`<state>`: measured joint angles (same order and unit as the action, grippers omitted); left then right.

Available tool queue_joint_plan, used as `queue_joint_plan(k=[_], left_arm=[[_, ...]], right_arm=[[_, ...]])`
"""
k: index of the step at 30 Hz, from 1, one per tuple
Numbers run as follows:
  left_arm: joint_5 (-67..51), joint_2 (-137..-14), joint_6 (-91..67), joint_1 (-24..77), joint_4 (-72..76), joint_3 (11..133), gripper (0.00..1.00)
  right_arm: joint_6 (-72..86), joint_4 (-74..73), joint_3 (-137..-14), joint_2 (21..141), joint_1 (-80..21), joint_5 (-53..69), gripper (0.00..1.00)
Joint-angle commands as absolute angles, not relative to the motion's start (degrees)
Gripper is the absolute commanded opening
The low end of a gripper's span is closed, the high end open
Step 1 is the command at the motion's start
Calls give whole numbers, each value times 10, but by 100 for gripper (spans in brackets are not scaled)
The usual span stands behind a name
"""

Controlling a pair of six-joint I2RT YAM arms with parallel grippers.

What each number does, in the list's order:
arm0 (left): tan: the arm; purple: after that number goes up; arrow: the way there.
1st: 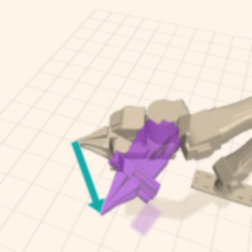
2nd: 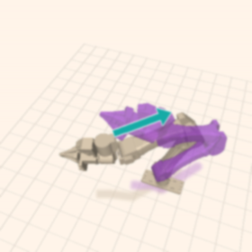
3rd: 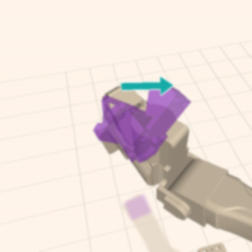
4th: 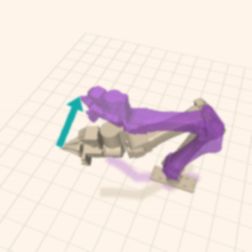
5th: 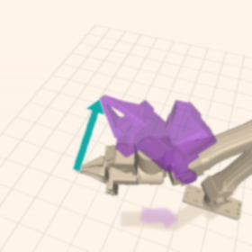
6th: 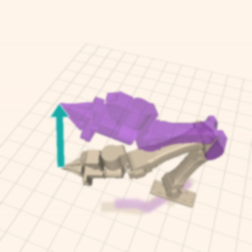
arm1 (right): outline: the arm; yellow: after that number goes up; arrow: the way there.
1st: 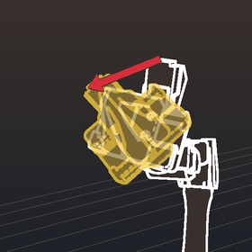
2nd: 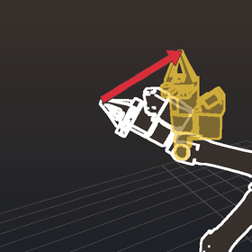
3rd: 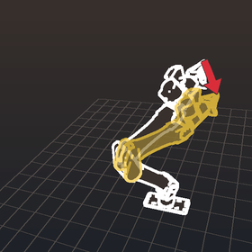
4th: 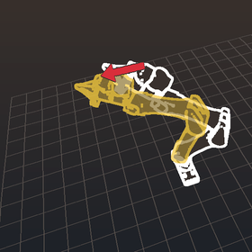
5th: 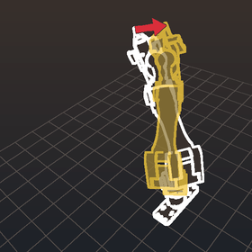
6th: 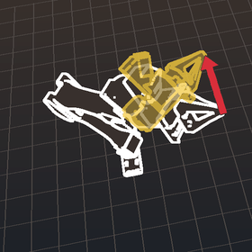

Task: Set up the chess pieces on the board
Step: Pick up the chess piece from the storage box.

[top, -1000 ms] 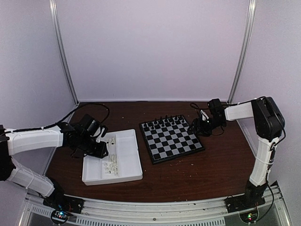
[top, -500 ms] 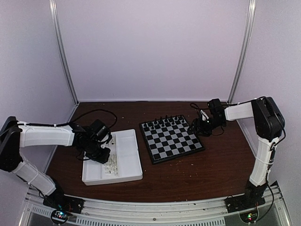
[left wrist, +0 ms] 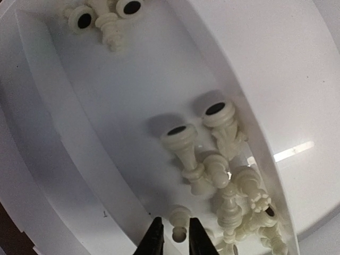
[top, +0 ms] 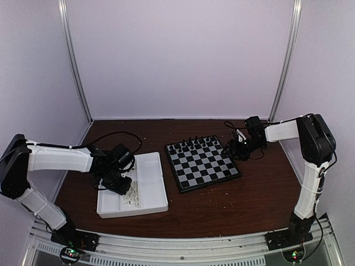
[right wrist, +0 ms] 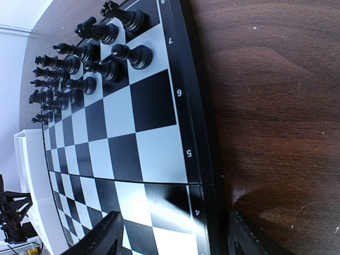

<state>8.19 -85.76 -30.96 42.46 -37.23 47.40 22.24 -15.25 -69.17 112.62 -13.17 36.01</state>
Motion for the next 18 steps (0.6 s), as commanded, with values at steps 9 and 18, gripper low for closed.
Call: queue_joint_plan(k=[9,18], left_arm=[[99,-865,-319,438,-390,497,7],[101,-872,-328,443,-394,495,19]], right_arm=[[216,-174,-687,1125,-138,348,70],[213,-178,-689,1121,-138,347,70]])
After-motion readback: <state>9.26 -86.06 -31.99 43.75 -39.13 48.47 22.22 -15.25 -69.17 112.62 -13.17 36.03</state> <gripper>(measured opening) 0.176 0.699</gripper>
